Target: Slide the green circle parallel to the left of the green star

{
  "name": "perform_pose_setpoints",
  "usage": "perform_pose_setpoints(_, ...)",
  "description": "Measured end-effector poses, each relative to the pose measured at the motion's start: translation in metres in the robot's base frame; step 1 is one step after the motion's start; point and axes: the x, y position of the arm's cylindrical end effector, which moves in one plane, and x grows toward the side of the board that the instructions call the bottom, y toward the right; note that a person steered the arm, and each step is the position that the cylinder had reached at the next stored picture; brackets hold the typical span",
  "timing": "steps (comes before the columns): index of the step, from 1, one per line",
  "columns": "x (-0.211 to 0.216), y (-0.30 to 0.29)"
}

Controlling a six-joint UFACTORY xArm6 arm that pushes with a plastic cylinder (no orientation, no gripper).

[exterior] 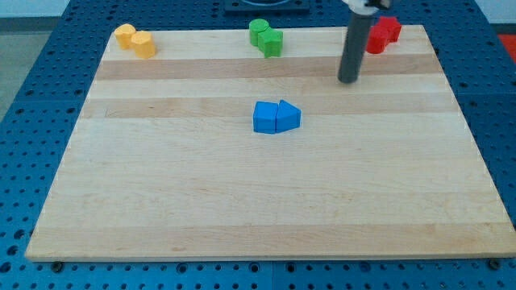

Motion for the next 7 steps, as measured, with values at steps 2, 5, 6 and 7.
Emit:
perform_pose_setpoints(2,-0.083,-0.054)
perform_pose_setpoints(5,-0.118,-0.123)
perform_pose_setpoints(6,-0.117,-0.15)
perform_pose_setpoints(7,-0.116,-0.158)
